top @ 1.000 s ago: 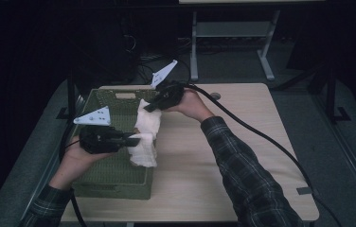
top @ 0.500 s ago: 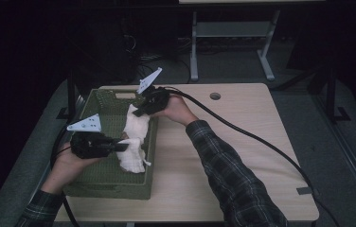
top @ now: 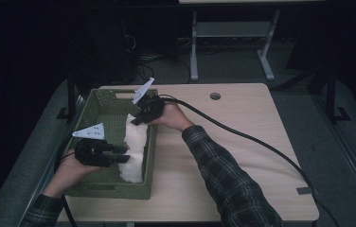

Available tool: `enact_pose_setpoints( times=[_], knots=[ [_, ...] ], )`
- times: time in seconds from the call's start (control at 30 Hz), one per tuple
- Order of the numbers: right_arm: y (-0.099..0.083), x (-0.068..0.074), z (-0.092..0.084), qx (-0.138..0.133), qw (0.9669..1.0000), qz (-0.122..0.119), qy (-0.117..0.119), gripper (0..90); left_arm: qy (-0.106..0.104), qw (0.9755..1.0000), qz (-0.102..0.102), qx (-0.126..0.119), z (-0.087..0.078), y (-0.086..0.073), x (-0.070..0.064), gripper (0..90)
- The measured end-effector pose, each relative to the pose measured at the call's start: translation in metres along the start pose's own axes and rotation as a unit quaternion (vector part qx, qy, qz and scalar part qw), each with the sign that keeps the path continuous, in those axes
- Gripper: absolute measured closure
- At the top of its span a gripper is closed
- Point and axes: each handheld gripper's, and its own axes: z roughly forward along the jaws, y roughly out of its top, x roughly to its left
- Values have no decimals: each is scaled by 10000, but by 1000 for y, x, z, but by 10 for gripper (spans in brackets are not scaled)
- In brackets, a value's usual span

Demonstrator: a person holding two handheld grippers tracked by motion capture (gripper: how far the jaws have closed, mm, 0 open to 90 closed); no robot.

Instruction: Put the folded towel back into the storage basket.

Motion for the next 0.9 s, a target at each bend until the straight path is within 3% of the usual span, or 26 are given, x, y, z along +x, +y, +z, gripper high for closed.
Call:
enact_pose_setpoints(
  times=[0.13,0.3,0.63,0.9],
  knots=[
    [0,-2,-1,0,10000,0,-26,808,64,9999,-81,-130,1,-1,3,469],
    [2,-6,-6,-51,9999,81,-120,809,93,9995,-136,-258,4,-1,5,430],
    [4,-26,-10,-10,9992,156,-372,808,62,9993,-129,-334,9,2,6,418],
    [2,-38,-6,84,9988,202,-430,799,55,9993,-123,-360,8,2,7,415]
  ],
)
